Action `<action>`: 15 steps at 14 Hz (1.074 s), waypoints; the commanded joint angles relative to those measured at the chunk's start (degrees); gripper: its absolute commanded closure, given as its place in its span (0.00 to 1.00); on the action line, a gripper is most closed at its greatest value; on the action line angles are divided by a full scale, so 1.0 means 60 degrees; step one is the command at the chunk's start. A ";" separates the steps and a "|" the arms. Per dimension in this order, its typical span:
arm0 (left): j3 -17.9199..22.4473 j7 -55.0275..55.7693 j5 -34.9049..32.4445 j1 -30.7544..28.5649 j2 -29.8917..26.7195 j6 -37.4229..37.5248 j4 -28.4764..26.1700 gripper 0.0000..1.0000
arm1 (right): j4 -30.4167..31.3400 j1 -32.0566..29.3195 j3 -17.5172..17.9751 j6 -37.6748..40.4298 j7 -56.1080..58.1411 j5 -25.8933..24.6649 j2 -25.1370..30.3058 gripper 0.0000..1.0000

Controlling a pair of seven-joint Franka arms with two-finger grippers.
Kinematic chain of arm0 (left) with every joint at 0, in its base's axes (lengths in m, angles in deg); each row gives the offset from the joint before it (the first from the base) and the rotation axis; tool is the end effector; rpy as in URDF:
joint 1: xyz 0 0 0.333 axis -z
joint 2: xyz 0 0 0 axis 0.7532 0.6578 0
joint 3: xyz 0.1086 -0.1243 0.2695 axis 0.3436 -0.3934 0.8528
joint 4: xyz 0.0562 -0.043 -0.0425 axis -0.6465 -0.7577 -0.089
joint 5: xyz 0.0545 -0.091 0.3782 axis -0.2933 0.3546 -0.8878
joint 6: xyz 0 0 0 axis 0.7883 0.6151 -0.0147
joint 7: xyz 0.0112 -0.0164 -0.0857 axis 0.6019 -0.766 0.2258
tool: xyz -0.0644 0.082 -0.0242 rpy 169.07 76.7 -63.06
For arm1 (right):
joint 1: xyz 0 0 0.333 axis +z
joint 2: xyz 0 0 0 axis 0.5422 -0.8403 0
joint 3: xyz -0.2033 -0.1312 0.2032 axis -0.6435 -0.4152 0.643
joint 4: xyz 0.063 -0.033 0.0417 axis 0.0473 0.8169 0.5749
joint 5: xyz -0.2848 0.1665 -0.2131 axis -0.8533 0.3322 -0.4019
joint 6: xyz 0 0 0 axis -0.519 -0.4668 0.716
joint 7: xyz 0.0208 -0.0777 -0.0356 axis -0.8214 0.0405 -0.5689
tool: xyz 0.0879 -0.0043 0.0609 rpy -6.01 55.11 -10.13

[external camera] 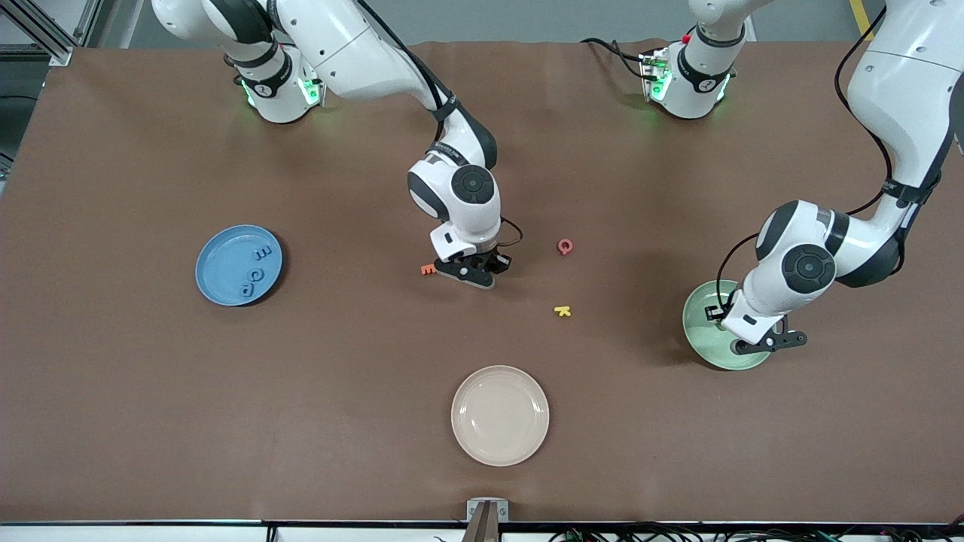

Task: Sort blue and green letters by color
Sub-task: 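Drop the green N on the green plate while the right grasps blue x, then place the blue x on the blue plate with the right gripper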

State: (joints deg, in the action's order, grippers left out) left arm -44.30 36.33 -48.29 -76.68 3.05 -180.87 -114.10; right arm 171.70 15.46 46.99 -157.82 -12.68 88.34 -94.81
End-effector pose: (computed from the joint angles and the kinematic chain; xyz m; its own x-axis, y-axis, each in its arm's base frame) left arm 0.6137 -0.0445 0.2150 0.9923 0.1227 -0.0187 0.1194 -0.9848 -0.1263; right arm 0.4810 0.5133 0.1820 0.9323 -0.3576 0.0534 -0.3561 -0.9337 -0.0365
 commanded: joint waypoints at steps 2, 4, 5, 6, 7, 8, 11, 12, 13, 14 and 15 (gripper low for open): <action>-0.0096 -0.0249 -0.0166 -0.0316 -0.0102 -0.0132 -0.0192 0.81 | -0.0533 -0.0577 0.0070 0.1289 0.0635 0.0031 0.0175 1.00; -0.0096 -0.0249 -0.0166 -0.0316 -0.0102 -0.0132 -0.0178 0.79 | -0.0783 -0.1103 0.0172 0.2287 0.1235 0.0090 0.0394 1.00; -0.0096 -0.0249 -0.0166 -0.0316 -0.0102 -0.0132 -0.0178 0.77 | -0.0769 -0.1454 0.0187 0.2697 0.1979 0.0119 0.0598 1.00; -0.0096 -0.0235 -0.0166 -0.0301 -0.0102 -0.0132 -0.0178 0.77 | -0.0697 -0.1820 0.0173 0.3035 0.2827 0.0236 0.0847 1.00; -0.0111 -0.0235 -0.0166 -0.0301 -0.0102 -0.0132 -0.0178 0.77 | -0.0594 -0.2186 0.0144 0.3561 0.3807 0.0251 0.1125 1.00; -0.0111 -0.0235 -0.0166 -0.0301 -0.0116 -0.0132 -0.0192 0.77 | -0.0376 -0.2509 0.0129 0.3986 0.4557 0.0237 0.1403 1.00; -0.0111 -0.0206 -0.0166 -0.0287 -0.0146 -0.0074 -0.0192 0.76 | 0.1436 -0.3242 -0.0031 0.3992 0.6770 -0.0099 0.2778 0.99; -0.0125 -0.0206 -0.0166 -0.0287 -0.0146 -0.0074 -0.0192 0.76 | 0.2153 -0.3520 -0.0032 0.3773 0.7211 -0.0187 0.3276 0.99; -0.0126 -0.0206 -0.0166 -0.0287 -0.0146 -0.0074 -0.0192 0.75 | 0.2799 -0.3683 -0.0047 0.3539 0.7593 -0.0202 0.3716 0.99; -0.0126 -0.0206 -0.0166 -0.0287 -0.0160 -0.0059 -0.0192 0.74 | 0.3501 -0.3989 -0.0047 0.3319 0.8133 -0.0203 0.4228 0.99; -0.0126 -0.0220 -0.0166 -0.0287 -0.0175 -0.0059 -0.0192 0.74 | 0.4045 -0.4325 -0.0047 0.3186 0.8675 -0.0203 0.4668 0.99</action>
State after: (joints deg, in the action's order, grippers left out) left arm -44.56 35.27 -48.29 -77.87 3.05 -180.92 -114.37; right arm 184.86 -7.23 45.81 -135.52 34.25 88.01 -75.53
